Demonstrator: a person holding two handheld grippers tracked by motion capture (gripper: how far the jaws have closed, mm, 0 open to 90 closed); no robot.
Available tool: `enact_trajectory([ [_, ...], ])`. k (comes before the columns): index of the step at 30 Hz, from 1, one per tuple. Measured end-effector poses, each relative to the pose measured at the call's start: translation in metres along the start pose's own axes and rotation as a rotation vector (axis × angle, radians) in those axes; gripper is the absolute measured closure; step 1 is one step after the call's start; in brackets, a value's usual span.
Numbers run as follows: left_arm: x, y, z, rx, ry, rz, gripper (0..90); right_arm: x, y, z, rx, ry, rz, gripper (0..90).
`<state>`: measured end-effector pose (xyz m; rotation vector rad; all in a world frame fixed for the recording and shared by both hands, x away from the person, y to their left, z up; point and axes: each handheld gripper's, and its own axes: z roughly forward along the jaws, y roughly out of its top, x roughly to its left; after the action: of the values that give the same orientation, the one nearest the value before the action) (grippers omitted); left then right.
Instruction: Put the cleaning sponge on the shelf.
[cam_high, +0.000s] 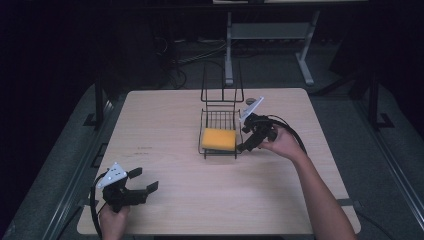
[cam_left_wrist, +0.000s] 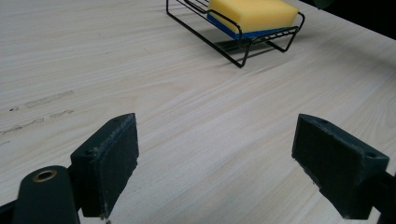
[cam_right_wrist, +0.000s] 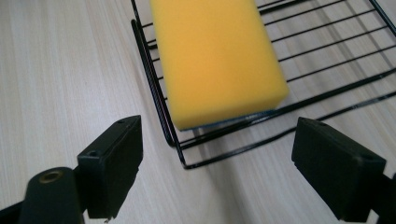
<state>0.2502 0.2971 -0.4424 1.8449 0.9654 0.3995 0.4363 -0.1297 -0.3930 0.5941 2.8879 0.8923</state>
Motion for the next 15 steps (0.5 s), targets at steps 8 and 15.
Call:
enact_trajectory([
  [8,0.003,0.001,0.0,-0.01,0.001,-0.01,14.0,0.0,-0.015,-0.006,0.006,-0.02,0.006,15.7],
  [15,0.002,0.001,0.001,-0.012,-0.007,-0.006,14.0,0.0,-0.029,-0.011,0.014,-0.035,0.04,15.3],
])
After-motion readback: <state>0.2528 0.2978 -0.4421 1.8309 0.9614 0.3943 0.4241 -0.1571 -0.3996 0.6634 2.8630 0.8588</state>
